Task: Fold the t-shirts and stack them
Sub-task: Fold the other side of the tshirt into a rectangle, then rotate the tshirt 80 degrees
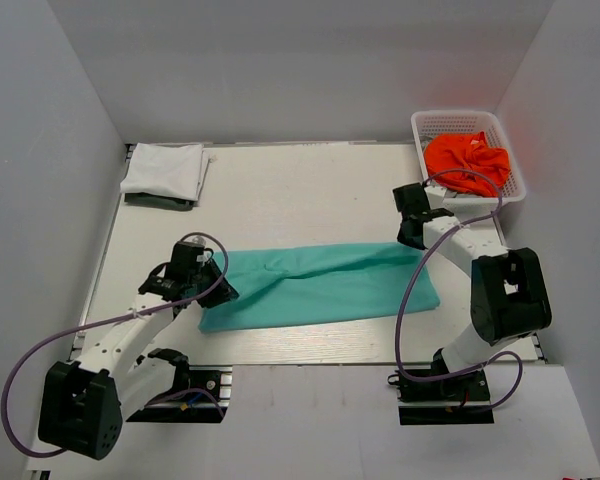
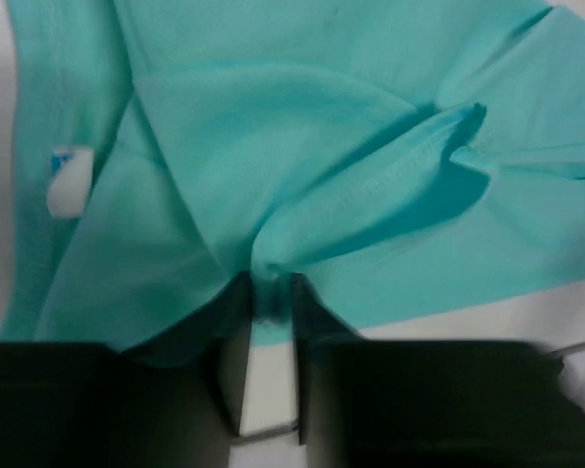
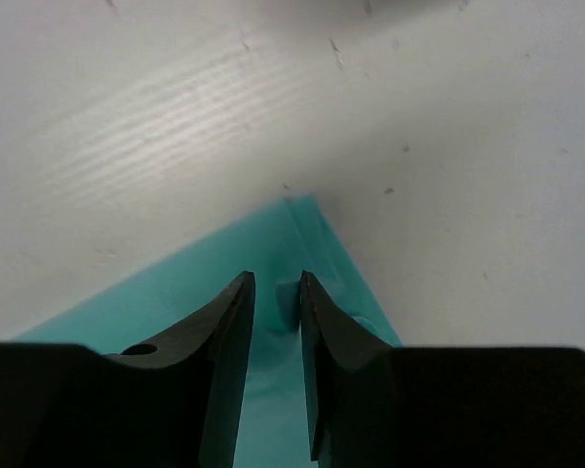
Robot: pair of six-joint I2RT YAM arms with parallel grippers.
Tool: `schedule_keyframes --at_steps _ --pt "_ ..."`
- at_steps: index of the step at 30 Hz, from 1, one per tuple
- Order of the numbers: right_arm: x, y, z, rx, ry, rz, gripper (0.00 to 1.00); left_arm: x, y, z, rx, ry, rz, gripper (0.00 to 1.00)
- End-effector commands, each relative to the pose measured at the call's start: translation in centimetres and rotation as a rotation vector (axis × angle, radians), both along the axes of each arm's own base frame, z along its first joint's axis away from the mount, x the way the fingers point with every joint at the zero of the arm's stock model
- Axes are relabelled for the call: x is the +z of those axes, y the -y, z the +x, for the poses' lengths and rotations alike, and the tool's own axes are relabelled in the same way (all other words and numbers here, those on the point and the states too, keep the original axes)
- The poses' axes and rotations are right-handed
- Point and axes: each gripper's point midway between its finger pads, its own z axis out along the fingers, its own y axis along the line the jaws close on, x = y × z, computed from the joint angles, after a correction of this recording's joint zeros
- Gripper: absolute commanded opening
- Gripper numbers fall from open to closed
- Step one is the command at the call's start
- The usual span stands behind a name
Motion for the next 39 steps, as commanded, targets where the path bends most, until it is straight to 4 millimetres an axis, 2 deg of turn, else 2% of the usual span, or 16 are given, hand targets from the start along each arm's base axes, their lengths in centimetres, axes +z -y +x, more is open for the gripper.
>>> schedule_keyframes --at_steps 1,2,3,4,5,7,11,17,22,25,30,33,34,37,38,39 --pt "-0.4 2.5 -3.5 -0.111 -0.068 -0.066 0.35 0.2 0.9 -4.0 -0.048 -0.136 -0.068 0.37" --pt "-0.8 3.3 -4.7 -0.143 -0.096 -0.096 0.41 0.6 0.9 -4.6 -0.056 -0.136 -0.080 0.77" --pt "-0.6 3.6 -5.3 -0.157 -0.104 -0.101 0.45 0.7 0.8 -5.2 -0.055 -0.148 -0.077 0.93" --pt "-1.0 4.3 -6.6 -0.176 -0.142 -0.133 0.51 0.6 0.6 -5.9 -0.054 -0.171 -0.071 1.00" --pt "-0.9 4.7 -7.1 -0.194 -0.149 -0.147 0.64 1.0 0.9 -6.1 -0.080 -0.162 -0.091 1.00" --pt "-0.7 5.1 -8.0 -0.209 -0.174 -0.164 0.70 2.0 1.3 -5.9 -0.107 -0.137 -0.107 1.00" --pt "1.0 3.8 -6.9 -0.174 -0.133 -0.105 0.74 3.5 2.1 -3.5 -0.125 -0.071 -0.124 1.00" --pt "4.1 -1.5 -3.8 0.083 0.026 0.133 0.79 4.5 2.3 2.1 -0.068 0.042 -0.085 1.00" --pt "5.4 -7.0 -1.9 0.324 0.138 0.344 0.83 3.0 2.7 5.6 -0.058 0.024 -0.048 1.00" --pt "3.8 -7.9 -1.8 0.362 0.098 0.368 0.85 1.6 2.7 7.4 -0.039 -0.004 -0.015 1.00" --pt "-0.6 -7.5 -2.5 0.324 -0.029 0.361 0.85 -4.0 2.4 8.6 -0.018 -0.179 0.064 1.00" --pt "-3.3 -7.0 -4.7 0.282 -0.117 0.373 0.85 -4.9 1.7 10.5 0.026 -0.210 0.135 1.00" --pt "-4.1 -7.1 -5.7 0.275 -0.142 0.388 0.85 -6.5 1.2 10.6 0.038 -0.260 0.157 1.00" --pt "-5.3 -9.0 -8.3 0.319 -0.206 0.500 0.85 -7.0 1.0 13.1 0.060 -0.273 0.207 1.00" --pt "-6.8 -9.0 -10.8 0.315 -0.272 0.518 0.90 -8.6 1.0 13.6 0.061 -0.310 0.227 1.00" --pt "-6.8 -9.7 -12.5 0.338 -0.290 0.555 0.90 -7.7 1.3 16.2 0.074 -0.269 0.234 1.00"
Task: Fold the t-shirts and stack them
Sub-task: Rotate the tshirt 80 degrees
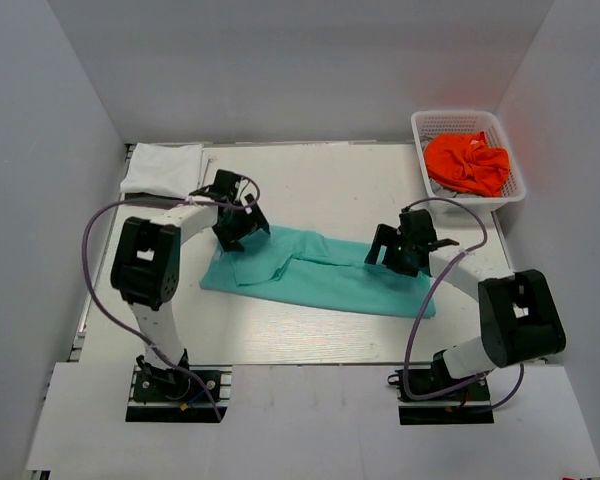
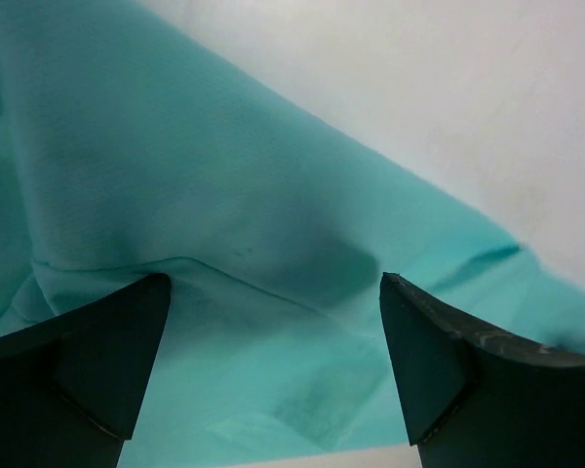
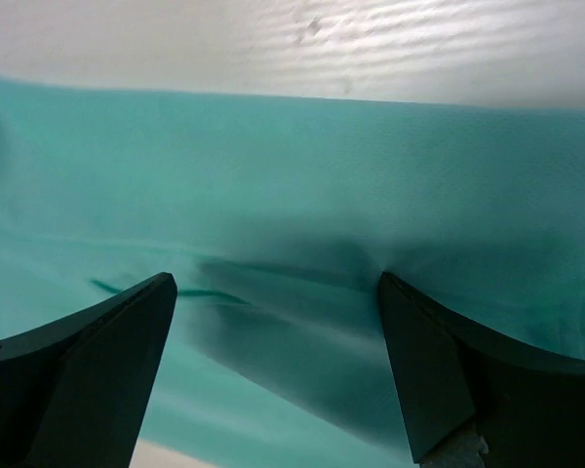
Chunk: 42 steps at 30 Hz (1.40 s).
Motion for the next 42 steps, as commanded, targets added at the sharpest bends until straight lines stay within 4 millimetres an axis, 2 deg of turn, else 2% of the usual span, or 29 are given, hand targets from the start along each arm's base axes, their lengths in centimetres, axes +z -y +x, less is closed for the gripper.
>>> schedule_keyframes --at_steps 1,2,3,4,5,6,7,8,9,10,11,12,13,14,16,17,19,20,23,26,29,30,33,34,37,38,40,41,42 --pt "-2.3 -2.6 -6.3 0.090 -0.171 0.133 0.90 -4.8 -2.4 2.7 0.032 -0.061 0.182 1.00" --pt "-3.5 -2.6 -8.8 0.114 -0.223 0.132 0.90 -5.1 -2.1 3.7 0.021 -0.062 0.204 1.00" --pt "-3.1 -2.9 -9.3 0.133 -0.211 0.139 0.90 -5.6 -1.2 7.1 0.012 -0.034 0.201 1.00" --pt "-3.5 -3.4 -11.4 0.180 -0.238 0.142 0.90 -6.0 -0.4 8.5 -0.018 -0.033 0.190 1.00" --pt "-3.3 -4.1 -12.2 0.209 -0.251 0.162 0.90 -6.5 0.0 8.8 -0.047 -0.076 0.189 1.00" --pt "-3.0 -4.5 -12.7 0.220 -0.252 0.177 0.90 -4.1 1.2 13.2 -0.048 0.016 0.168 1.00" --pt "-2.7 -5.9 -14.1 0.288 -0.264 0.188 0.90 -7.7 1.3 13.5 -0.054 -0.045 0.184 1.00" --pt "-2.4 -6.5 -14.7 0.291 -0.284 0.208 0.90 -6.0 2.1 16.3 -0.060 0.013 0.174 1.00" --pt "-2.2 -7.0 -15.5 0.291 -0.302 0.226 0.90 -6.7 2.3 17.0 -0.060 0.012 0.174 1.00" --pt "-2.1 -8.4 -17.3 0.371 -0.320 0.249 0.90 -9.4 2.5 17.1 -0.068 -0.023 0.170 1.00" --pt "-2.0 -8.9 -17.5 0.376 -0.319 0.250 0.90 -8.5 3.3 19.2 -0.066 0.047 0.144 1.00" --pt "-2.2 -9.4 -18.3 0.431 -0.320 0.229 0.90 -8.8 4.0 19.7 -0.086 0.072 0.115 1.00" --pt "-1.1 -10.8 -17.8 0.482 -0.287 0.245 0.90 -8.7 4.4 20.5 -0.088 0.109 0.096 1.00" --pt "-0.7 -12.2 -19.6 0.591 -0.279 0.245 0.90 -9.0 4.7 20.9 -0.093 0.132 0.078 1.00" --pt "0.0 -14.1 -20.0 0.704 -0.220 0.262 0.90 -8.7 6.4 22.4 -0.114 0.197 -0.002 1.00" --pt "0.3 -15.1 -21.9 0.799 -0.209 0.257 0.90 -7.6 7.2 23.2 -0.130 0.228 -0.038 1.00" --pt "1.1 -16.6 -22.3 0.877 -0.158 0.252 0.90 -7.7 7.8 24.1 -0.140 0.262 -0.063 1.00" --pt "1.3 -17.3 -24.0 0.968 -0.147 0.251 0.90 -7.8 8.1 24.1 -0.148 0.268 -0.077 1.00" --pt "1.8 -19.2 -25.8 1.101 -0.094 0.288 0.90 -8.0 9.1 24.3 -0.178 0.306 -0.131 1.00" --pt "1.4 -20.8 -26.3 1.156 -0.069 0.262 0.90 -7.3 9.5 24.7 -0.200 0.328 -0.146 1.00" --pt "1.8 -21.7 -25.4 1.127 -0.016 0.223 0.90 -6.6 8.9 24.9 -0.223 0.345 -0.102 1.00" --pt "2.6 -22.1 -25.3 1.129 0.014 0.227 0.90 -4.2 9.0 25.4 -0.232 0.387 -0.102 1.00" --pt "4.3 -22.4 -23.5 1.079 0.109 0.192 0.90 0.1 8.7 26.2 -0.235 0.465 -0.077 1.00" --pt "4.9 -22.6 -23.2 1.076 0.133 0.193 0.90 4.0 8.8 26.8 -0.243 0.538 -0.082 1.00" --pt "8.1 -23.1 -22.5 1.064 0.237 0.244 0.90 10.7 9.3 26.9 -0.285 0.658 -0.106 1.00" --pt "8.8 -22.9 -21.8 1.023 0.277 0.239 0.90 15.4 9.4 26.6 -0.304 0.736 -0.117 1.00" --pt "10.4 -22.8 -20.7 0.968 0.352 0.270 0.90 19.9 9.7 25.6 -0.350 0.818 -0.097 1.00" --pt "9.8 -21.9 -19.7 0.896 0.389 0.251 0.90 21.6 9.3 25.0 -0.355 0.832 -0.078 1.00" --pt "10.0 -21.5 -18.9 0.846 0.421 0.237 0.90 25.8 8.4 23.9 -0.342 0.893 -0.050 1.00"
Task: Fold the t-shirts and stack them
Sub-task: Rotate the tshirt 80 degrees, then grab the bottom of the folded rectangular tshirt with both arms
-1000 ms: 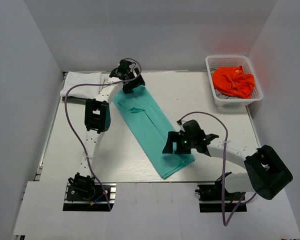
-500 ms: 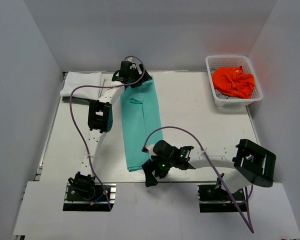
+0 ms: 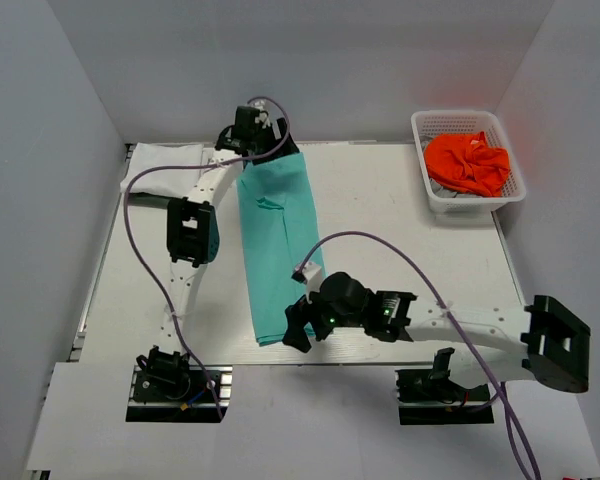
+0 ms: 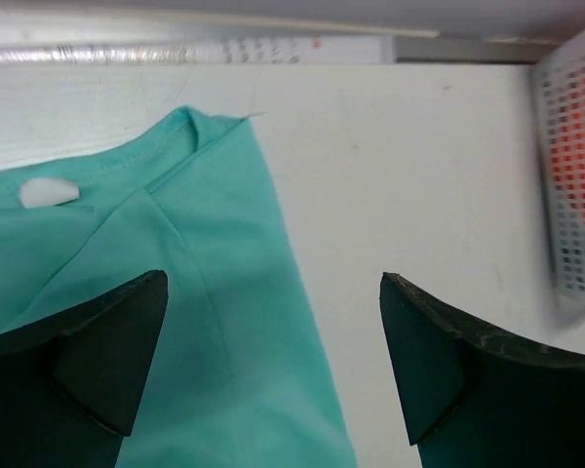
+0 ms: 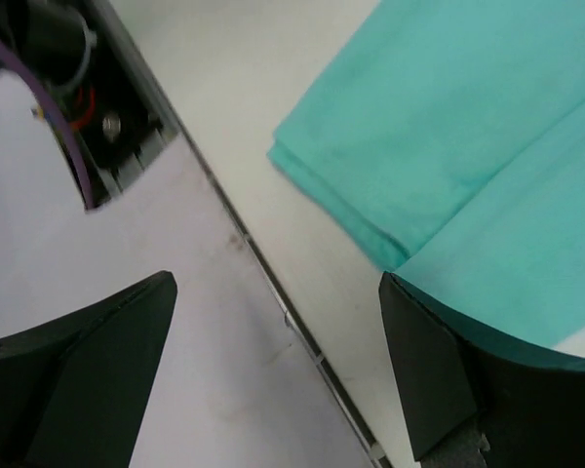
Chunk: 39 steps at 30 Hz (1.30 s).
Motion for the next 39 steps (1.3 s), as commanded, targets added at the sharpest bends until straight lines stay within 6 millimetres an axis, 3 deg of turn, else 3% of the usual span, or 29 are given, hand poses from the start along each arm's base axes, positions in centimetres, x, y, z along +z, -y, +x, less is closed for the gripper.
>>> schedule_keyframes --at_steps 1,3,4,5,6,7,10,11,13,14,15,16,17,19,22,23,26,31,39 --pt "1.5 1.3 3.9 -0.230 0.107 0.070 0.90 19.7 -0.9 -3.6 -0.039 0.326 0.025 1.00" --pt "1.8 2.0 4.6 -0.295 0.116 0.074 0.90 23.2 -1.7 -6.6 -0.042 0.360 0.047 1.00" --pt "1.5 2.8 5.1 -0.334 0.113 0.056 0.90 23.8 -2.2 -7.7 -0.034 0.350 0.055 1.00" --pt "1.7 3.1 5.8 -0.400 0.100 0.069 0.90 21.0 -2.5 -9.4 -0.037 0.257 0.091 1.00" --pt "0.8 4.1 6.1 -0.438 0.096 0.025 0.90 20.7 -3.4 -10.3 0.001 0.235 0.105 1.00" --pt "-0.1 5.1 6.7 -0.500 0.081 -0.010 0.90 19.3 -4.2 -13.5 0.044 0.155 0.100 1.00" --pt "-2.5 6.2 6.9 -0.542 0.043 -0.075 0.90 16.1 -4.7 -19.2 0.087 0.073 0.085 1.00" --pt "-3.0 6.6 7.2 -0.563 0.022 -0.091 0.90 13.0 -5.0 -23.9 0.077 0.010 0.074 1.00" --pt "-3.6 7.3 7.0 -0.573 0.000 -0.137 0.90 10.8 -4.7 -27.7 0.048 -0.015 0.033 1.00" --pt "-3.3 7.7 7.2 -0.579 -0.001 -0.134 0.90 5.9 -5.7 -31.2 0.049 -0.130 0.065 1.00" --pt "-3.4 8.5 7.0 -0.581 -0.002 -0.161 0.90 6.3 -5.9 -33.9 0.058 -0.141 0.027 1.00" --pt "-3.5 8.9 7.1 -0.587 -0.002 -0.162 0.90 5.2 -6.4 -35.7 0.065 -0.177 0.024 1.00" --pt "-3.4 9.2 7.2 -0.586 -0.002 -0.164 0.90 2.4 -6.5 -38.8 0.025 -0.264 0.014 1.00" --pt "-3.8 10.0 6.8 -0.582 -0.019 -0.165 0.90 0.9 -6.8 -43.0 -0.004 -0.328 -0.034 1.00" --pt "-4.1 9.6 6.0 -0.544 -0.079 -0.133 0.90 -1.7 -7.5 -47.6 -0.025 -0.448 -0.060 1.00" --pt "-4.3 9.5 5.8 -0.534 -0.091 -0.133 0.90 -1.3 -6.8 -49.0 -0.090 -0.451 -0.103 1.00" --pt "-4.7 9.0 5.4 -0.494 -0.124 -0.125 0.90 -3.2 -7.3 -51.7 -0.108 -0.551 -0.094 1.00" --pt "-5.9 8.0 4.8 -0.447 -0.191 -0.122 0.90 -6.2 -8.3 -53.5 -0.093 -0.647 -0.020 0.96" --pt "-7.4 7.7 3.9 -0.423 -0.283 -0.145 0.89 -8.2 -8.4 -52.9 -0.064 -0.664 0.049 0.74"
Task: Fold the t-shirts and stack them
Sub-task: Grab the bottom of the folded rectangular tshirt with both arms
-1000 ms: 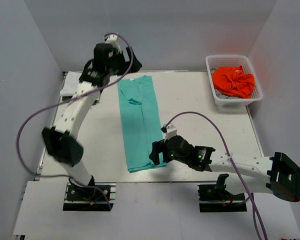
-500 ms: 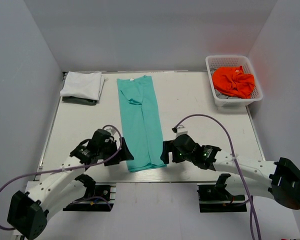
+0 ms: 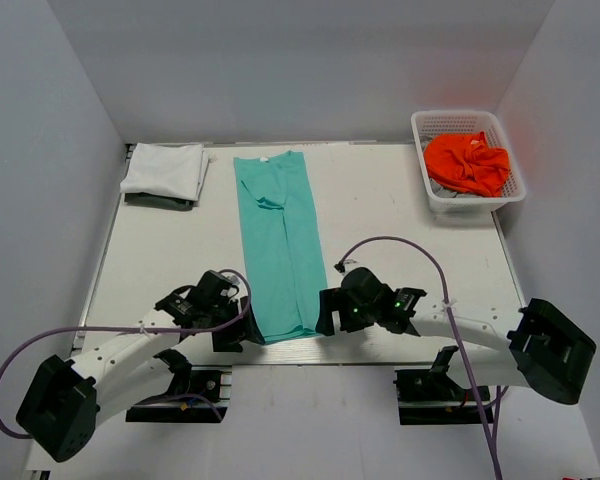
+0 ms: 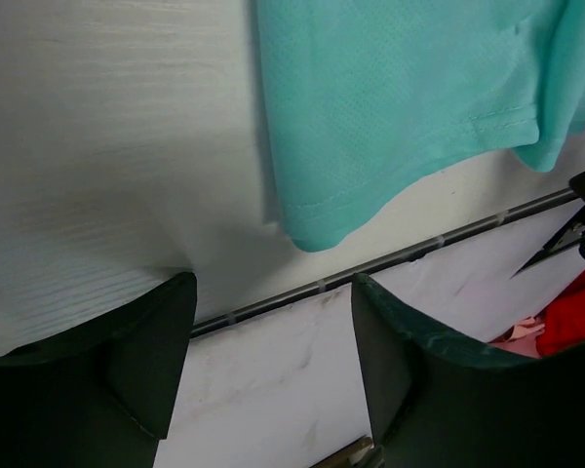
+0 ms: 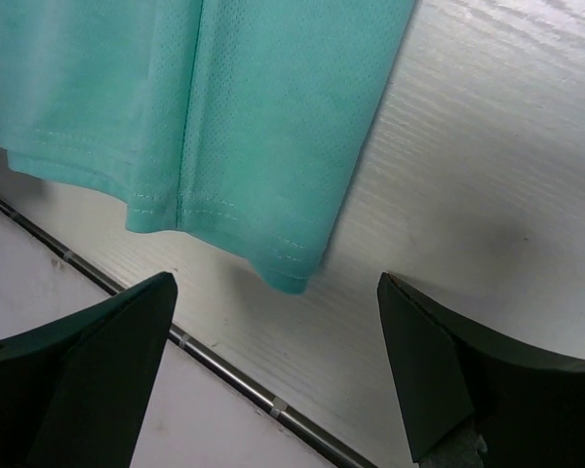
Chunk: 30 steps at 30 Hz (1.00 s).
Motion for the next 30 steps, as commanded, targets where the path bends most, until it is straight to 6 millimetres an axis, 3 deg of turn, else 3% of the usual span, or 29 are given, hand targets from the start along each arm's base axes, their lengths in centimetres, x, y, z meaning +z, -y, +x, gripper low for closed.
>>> schedule_keyframes --at_steps 1,6,14,16,18,21,22,23,26,30 --pt "-0.1 -0.6 -0.3 -0.003 -0.042 0.043 0.89 -0.7 0.0 0.5 0.002 0.031 0.027 0.74" --pt "-0.5 -0.8 -0.3 -0.025 -0.067 0.056 0.82 -1.7 0.0 0.7 0.019 0.026 0.064 0.58" --pt "-1.1 -0.9 -0.5 -0.015 -0.087 0.050 0.74 -2.7 0.3 1.4 0.013 0.026 0.110 0.41" --pt "-1.3 -0.8 -0.5 -0.016 -0.087 0.044 0.66 -3.3 0.2 1.3 0.011 0.006 0.126 0.31" --pt "-1.7 -0.5 -0.3 -0.030 -0.081 0.027 0.57 -3.1 0.6 1.5 0.003 0.014 0.120 0.29" --pt "-2.0 -0.3 0.3 -0.058 -0.063 0.001 0.34 -3.2 1.0 1.6 -0.006 0.014 0.120 0.16" --pt "-1.9 -0.4 0.5 -0.058 -0.057 0.005 0.21 -2.9 1.2 1.9 -0.006 0.022 0.114 0.08" --pt "-1.9 -0.5 0.5 -0.049 -0.056 0.001 0.17 -2.7 1.2 2.2 -0.002 0.029 0.119 0.00" --pt "-1.5 -0.6 1.8 -0.068 0.002 -0.015 0.09 -2.5 1.3 2.6 0.004 0.044 0.123 0.00" --pt "0.9 -1.5 4.2 -0.087 0.105 -0.012 0.04 0.3 2.6 5.0 0.024 0.130 0.087 0.00"
